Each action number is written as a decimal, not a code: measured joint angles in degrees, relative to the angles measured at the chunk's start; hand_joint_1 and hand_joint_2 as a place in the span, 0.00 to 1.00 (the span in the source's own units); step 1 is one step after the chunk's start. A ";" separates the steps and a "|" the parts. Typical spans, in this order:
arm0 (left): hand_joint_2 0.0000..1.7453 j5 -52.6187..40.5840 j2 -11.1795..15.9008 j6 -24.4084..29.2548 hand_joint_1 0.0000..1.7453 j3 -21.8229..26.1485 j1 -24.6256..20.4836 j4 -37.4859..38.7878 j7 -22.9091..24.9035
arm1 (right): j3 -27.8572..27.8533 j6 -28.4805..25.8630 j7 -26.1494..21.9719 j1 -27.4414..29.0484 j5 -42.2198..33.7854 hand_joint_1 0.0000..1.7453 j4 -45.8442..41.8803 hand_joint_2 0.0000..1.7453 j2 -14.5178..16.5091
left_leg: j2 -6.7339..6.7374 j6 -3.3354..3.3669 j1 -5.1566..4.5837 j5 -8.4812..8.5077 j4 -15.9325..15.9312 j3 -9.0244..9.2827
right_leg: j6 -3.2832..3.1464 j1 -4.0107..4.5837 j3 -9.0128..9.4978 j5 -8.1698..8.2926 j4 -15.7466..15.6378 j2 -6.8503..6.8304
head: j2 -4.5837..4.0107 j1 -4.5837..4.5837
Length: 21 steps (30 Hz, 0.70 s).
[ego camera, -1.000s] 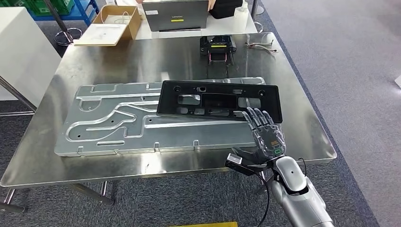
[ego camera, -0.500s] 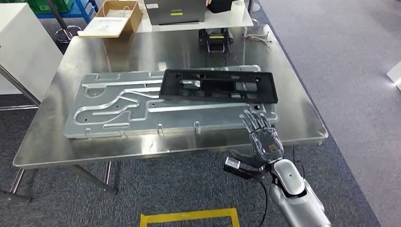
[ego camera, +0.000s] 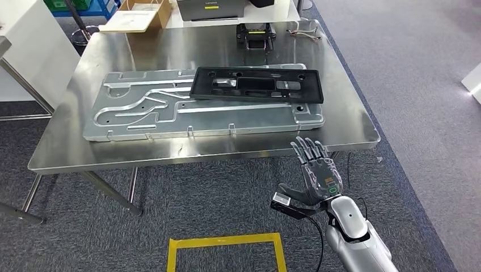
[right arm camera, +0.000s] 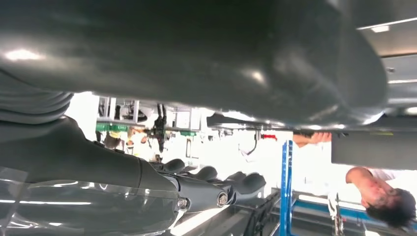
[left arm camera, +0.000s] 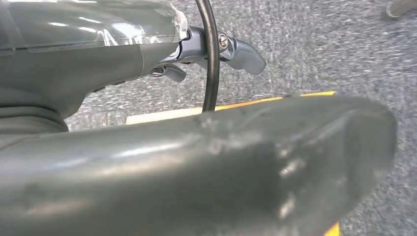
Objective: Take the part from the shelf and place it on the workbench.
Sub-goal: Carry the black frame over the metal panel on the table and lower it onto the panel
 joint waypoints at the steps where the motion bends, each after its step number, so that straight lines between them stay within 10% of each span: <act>1: 0.00 0.04 -0.02 0.01 0.00 0.04 -0.02 0.00 -0.01 | -0.07 -0.13 0.01 0.23 -0.10 0.00 0.01 0.00 0.00 | -0.01 0.30 -0.17 0.04 -0.75 0.17 | 0.36 -0.03 -0.04 0.52 -0.12 -0.01 | 0.00 0.00; 4: 0.00 0.30 -0.16 0.02 0.00 0.16 -0.05 0.00 -0.03 | -0.65 -0.84 -0.03 1.74 -0.95 0.00 0.02 0.00 0.03 | 0.27 1.70 0.24 2.20 -1.42 -1.10 | 1.36 -0.12 -0.89 -0.83 0.80 0.21 | 0.00 0.01; 8: 0.00 0.87 -0.37 0.02 0.00 0.27 0.09 0.00 -0.07 | -1.96 -2.50 -0.50 4.49 -3.11 0.00 0.01 0.00 0.18 | 0.51 2.48 0.27 5.31 -1.54 -4.62 | 2.26 -0.36 -3.44 -10.84 12.49 0.32 | 0.00 0.01; 11: 0.00 1.34 -0.74 0.02 0.00 0.56 0.25 -0.01 -0.09 | -3.52 -3.89 -1.52 7.84 -5.45 0.00 -0.24 0.00 0.62 | 0.52 2.18 0.28 7.10 -0.87 -7.60 | 2.55 -0.69 -0.12 -7.96 13.65 0.29 | 0.00 0.01; 15: 0.00 2.10 -1.40 0.01 0.00 1.31 0.44 -0.27 -0.18 | -6.80 -5.09 -3.94 11.88 -10.13 0.00 -1.02 0.00 1.75 | 0.50 1.00 0.09 8.77 0.29 -9.93 | 1.84 -0.47 10.38 -8.50 -0.53 0.23 | 0.00 -0.01; 18: 0.00 2.69 -1.91 -0.03 0.00 1.91 0.58 -0.69 -0.23 | -9.45 -4.87 -5.79 14.58 -14.70 0.00 -1.16 0.00 2.88 | 0.46 -0.15 0.19 9.73 0.20 -10.33 | 0.68 -0.31 10.31 -8.09 -2.29 0.05 | 0.00 0.00; 21: 0.00 3.35 -2.43 -0.11 0.00 2.52 0.84 -1.25 -0.26 | -12.64 -2.11 -8.61 17.29 -22.21 0.00 -1.09 0.00 4.62 | 0.31 -1.03 0.45 2.69 5.74 -12.14 | -0.62 -0.53 8.25 -5.88 -2.56 -0.33 | 0.00 -0.01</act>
